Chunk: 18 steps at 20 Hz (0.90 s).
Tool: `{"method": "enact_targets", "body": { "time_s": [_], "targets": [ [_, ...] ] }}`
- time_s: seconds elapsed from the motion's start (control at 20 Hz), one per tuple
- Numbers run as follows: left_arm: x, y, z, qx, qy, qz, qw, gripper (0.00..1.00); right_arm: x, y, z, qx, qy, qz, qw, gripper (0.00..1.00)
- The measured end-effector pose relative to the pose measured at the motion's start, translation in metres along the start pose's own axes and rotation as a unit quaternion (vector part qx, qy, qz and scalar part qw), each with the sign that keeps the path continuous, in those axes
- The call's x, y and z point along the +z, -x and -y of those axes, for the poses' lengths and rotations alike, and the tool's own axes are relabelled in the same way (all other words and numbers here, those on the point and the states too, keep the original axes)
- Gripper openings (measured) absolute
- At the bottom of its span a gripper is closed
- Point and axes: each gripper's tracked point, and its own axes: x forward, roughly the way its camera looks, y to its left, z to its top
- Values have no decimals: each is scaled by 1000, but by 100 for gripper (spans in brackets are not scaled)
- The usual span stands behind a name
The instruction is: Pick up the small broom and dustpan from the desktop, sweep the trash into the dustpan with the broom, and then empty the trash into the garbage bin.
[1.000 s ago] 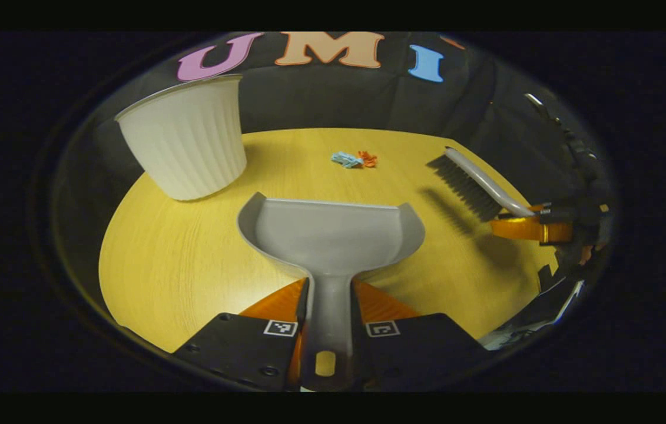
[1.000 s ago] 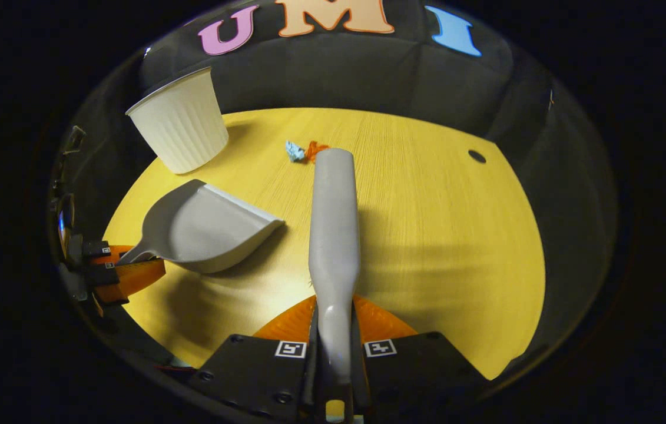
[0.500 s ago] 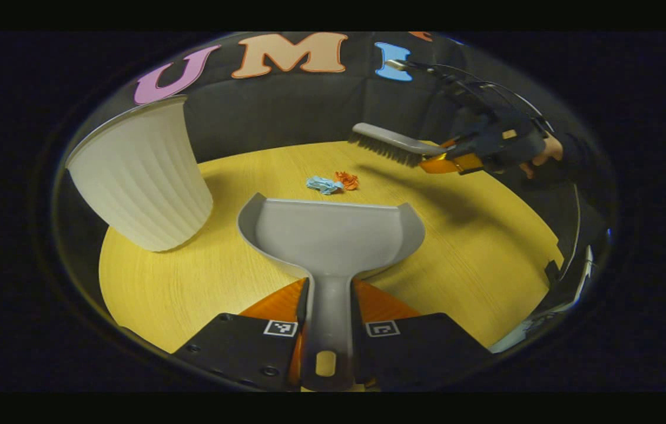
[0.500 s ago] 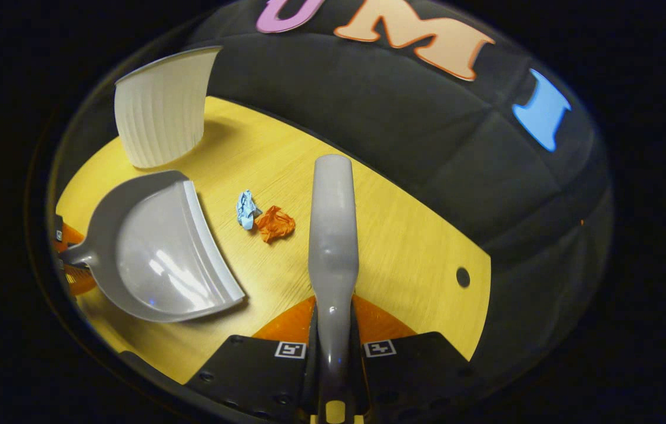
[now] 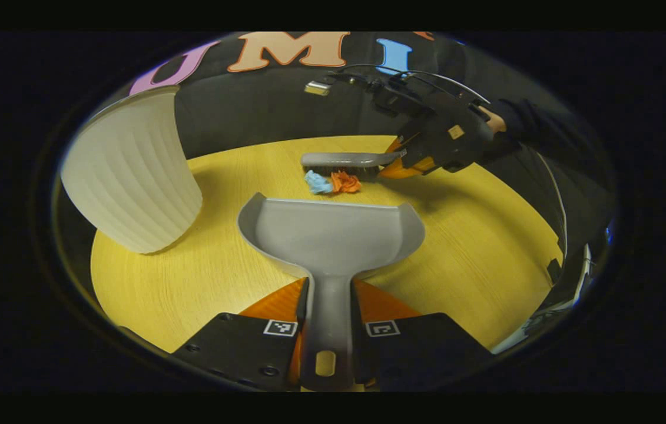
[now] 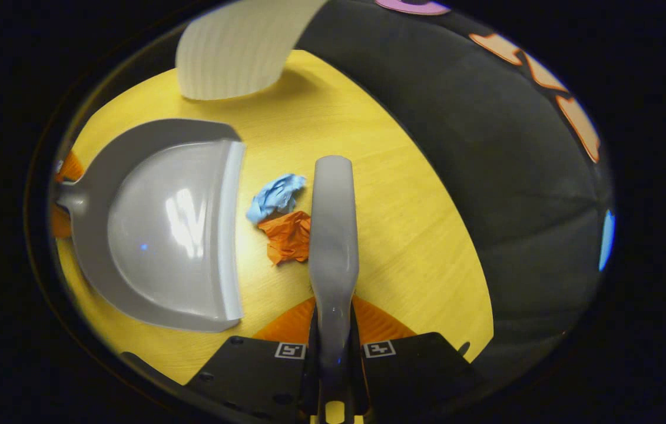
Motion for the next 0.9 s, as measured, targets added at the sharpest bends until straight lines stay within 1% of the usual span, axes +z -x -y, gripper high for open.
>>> {"method": "enact_targets", "body": {
  "time_s": [0.15,0.25,0.35,0.4,0.45,0.5,0.55,0.6,0.65,0.7,0.75,0.85,0.9],
  "targets": [
    [-1,1,0,-1,-2,1,1000,28,4,20,-22,53,38,0,998,20],
    [-3,0,1,-1,-4,3,1000,28,6,35,-20,70,64,3,995,20],
    [-2,1,2,0,-4,10,1000,29,12,39,-15,88,65,17,994,20],
    [-1,2,3,2,-3,15,1000,27,16,43,-7,86,54,33,994,20],
    [-2,4,3,4,-2,23,1000,29,23,53,4,84,27,54,995,20],
    [1,8,4,7,2,39,999,29,31,64,18,77,-17,83,993,21],
    [4,15,4,9,6,56,998,28,41,78,38,63,-75,124,987,19],
    [9,22,4,11,8,72,997,29,49,91,58,45,-124,159,978,20],
    [15,28,6,11,7,87,996,26,56,107,87,11,-171,201,964,20],
    [23,36,9,11,6,100,995,28,57,126,118,-24,-214,234,948,18],
    [26,44,11,13,5,113,994,28,61,149,161,-61,-266,275,922,18],
    [38,63,13,26,11,149,988,27,50,175,220,-99,-335,304,886,20],
    [46,72,12,32,16,162,986,26,41,181,241,-112,-354,304,877,20]
  ]
}}
